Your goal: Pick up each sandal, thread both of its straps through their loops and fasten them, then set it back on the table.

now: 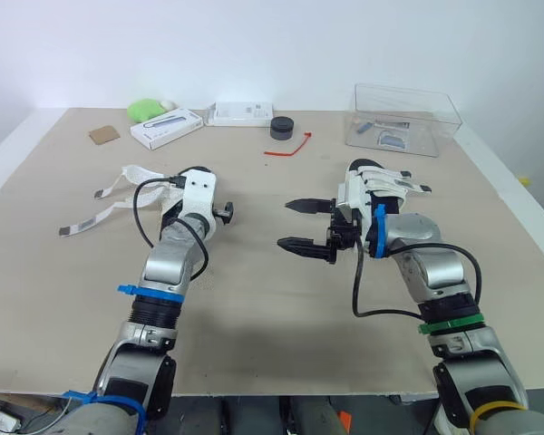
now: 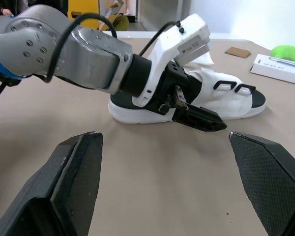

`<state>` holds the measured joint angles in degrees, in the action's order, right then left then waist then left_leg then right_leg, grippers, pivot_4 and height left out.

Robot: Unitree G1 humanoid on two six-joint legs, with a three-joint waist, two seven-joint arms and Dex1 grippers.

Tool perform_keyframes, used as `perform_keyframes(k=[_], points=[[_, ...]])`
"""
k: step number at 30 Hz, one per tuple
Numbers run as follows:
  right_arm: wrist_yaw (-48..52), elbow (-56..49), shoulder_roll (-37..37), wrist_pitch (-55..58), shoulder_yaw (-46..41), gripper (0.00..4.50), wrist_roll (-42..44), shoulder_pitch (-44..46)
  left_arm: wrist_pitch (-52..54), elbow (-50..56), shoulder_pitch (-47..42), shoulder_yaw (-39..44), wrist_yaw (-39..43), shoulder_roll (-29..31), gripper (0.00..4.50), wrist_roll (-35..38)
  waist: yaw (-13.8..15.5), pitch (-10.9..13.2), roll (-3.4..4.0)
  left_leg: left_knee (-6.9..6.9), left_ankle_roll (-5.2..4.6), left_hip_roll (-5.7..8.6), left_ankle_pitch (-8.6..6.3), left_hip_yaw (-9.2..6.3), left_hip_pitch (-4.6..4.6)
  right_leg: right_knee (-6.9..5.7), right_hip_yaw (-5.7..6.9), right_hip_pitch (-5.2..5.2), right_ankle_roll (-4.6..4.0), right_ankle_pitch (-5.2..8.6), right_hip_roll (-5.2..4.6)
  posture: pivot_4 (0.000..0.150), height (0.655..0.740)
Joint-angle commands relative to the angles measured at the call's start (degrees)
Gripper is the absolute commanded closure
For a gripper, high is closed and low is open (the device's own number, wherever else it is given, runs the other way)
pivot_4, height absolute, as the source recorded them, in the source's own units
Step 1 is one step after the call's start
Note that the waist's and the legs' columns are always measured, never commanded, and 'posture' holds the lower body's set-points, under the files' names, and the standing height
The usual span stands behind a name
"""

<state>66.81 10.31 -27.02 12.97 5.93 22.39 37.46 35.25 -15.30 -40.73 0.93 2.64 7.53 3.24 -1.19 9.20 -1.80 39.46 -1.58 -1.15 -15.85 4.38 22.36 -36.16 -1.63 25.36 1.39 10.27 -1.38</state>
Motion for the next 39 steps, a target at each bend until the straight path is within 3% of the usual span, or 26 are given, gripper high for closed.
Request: perform_keyframes(k=[1,2,4,8,11,17,24,28,33,39], points=[[-3.32,-2.76,0.32,4.96,-3.32,0.0,3.04,0.92,-2.45,-0.7,-1.79,1.01,0.54,-0.34,0.55,0.56,0.01,0.0,0.0,0.0,0.0,0.0,0.0,-0.01,0.0,0.0,0.01,0.0,0.0,0.0,-0.01,0.15,0.74],[-4.28,-2.62,0.27,5.87,-3.55,0.0,2.9,1.07,-2.59,-0.94,-1.89,1.05,0.58,-0.4,0.79,0.57,0.03,0.0,0.0,0.0,0.0,0.0,0.0,-0.01,0.0,0.0,0.01,0.0,0.0,0.0,-0.02,0.15,0.74],[-5.75,-1.83,0.36,6.6,-4.22,0.0,2.65,1.64,-3.14,-1.31,-1.94,0.86,1.16,-0.41,1.81,0.66,0.03,0.0,0.0,0.0,0.0,0.01,0.0,0.0,0.01,-0.01,0.01,0.0,0.01,-0.01,-0.04,0.15,0.74],[-7.06,-1.41,0.39,8.6,-5.34,0.0,3.62,2.65,-3.56,-1.47,-1.41,0.93,1.65,-0.41,3.11,0.99,0.02,0.0,0.0,0.0,0.0,0.01,0.0,0.0,0.01,0.0,0.01,0.0,0.01,-0.01,-0.04,0.15,0.74],[-6.81,-2.18,0.22,8.75,-4.64,0.0,2.9,2.19,-4.14,-1.84,-1.02,1.52,1.93,0.21,4.43,0.99,0.02,0.0,0.0,0.0,0.0,0.01,0.0,-0.01,0.02,0.0,0.02,0.0,0.01,-0.01,-0.03,0.15,0.74],[-6.76,-2.58,0.56,8.85,-3.95,0.0,2.3,2.12,-8.58,0.95,0.76,0.5,8.67,4.3,4.43,1.34,-0.05,0.0,0.0,0.0,0.0,0.0,0.0,-0.01,0.01,0.0,0.01,0.01,0.01,-0.01,0.0,0.15,0.74],[-4.03,-2.18,-0.65,10.09,-3.65,0.0,2.61,1.94,-30.82,19.33,13.14,-11.03,46.07,22.77,4.43,5.09,-0.11,0.0,0.01,-0.09,0.25,-0.14,-0.11,0.02,0.02,-0.07,0.2,0.15,-0.3,0.13,0.0,0.15,0.74],[-2.68,-2.07,-0.84,9.67,-2.92,0.0,1.96,1.59,-41.67,24.07,19.03,-14.88,60.04,31.25,4.43,6.06,0.01,0.0,0.03,-0.09,0.29,-0.17,-0.24,0.04,0.08,0.0,0.34,0.16,-0.37,0.17,-0.13,0.15,0.74],[-2.37,-2.51,-0.65,9.34,-2.35,0.0,1.68,0.72,-53.71,20.31,22.09,-15.95,67.69,36.34,4.43,4.61,0.01,0.0,0.03,-0.04,0.22,-0.21,-0.25,0.06,0.06,0.01,0.42,0.15,-0.4,0.21,-0.08,0.15,0.74],[-2.7,-4.33,-0.98,9.86,-2.57,0.0,2.08,-0.75,-58.04,16.03,21.84,-15.03,68.92,37.27,4.43,4.81,0.01,0.0,0.03,0.01,0.18,-0.31,-0.2,0.06,0.01,-0.01,0.43,0.1,-0.39,0.22,0.06,0.15,0.74]])
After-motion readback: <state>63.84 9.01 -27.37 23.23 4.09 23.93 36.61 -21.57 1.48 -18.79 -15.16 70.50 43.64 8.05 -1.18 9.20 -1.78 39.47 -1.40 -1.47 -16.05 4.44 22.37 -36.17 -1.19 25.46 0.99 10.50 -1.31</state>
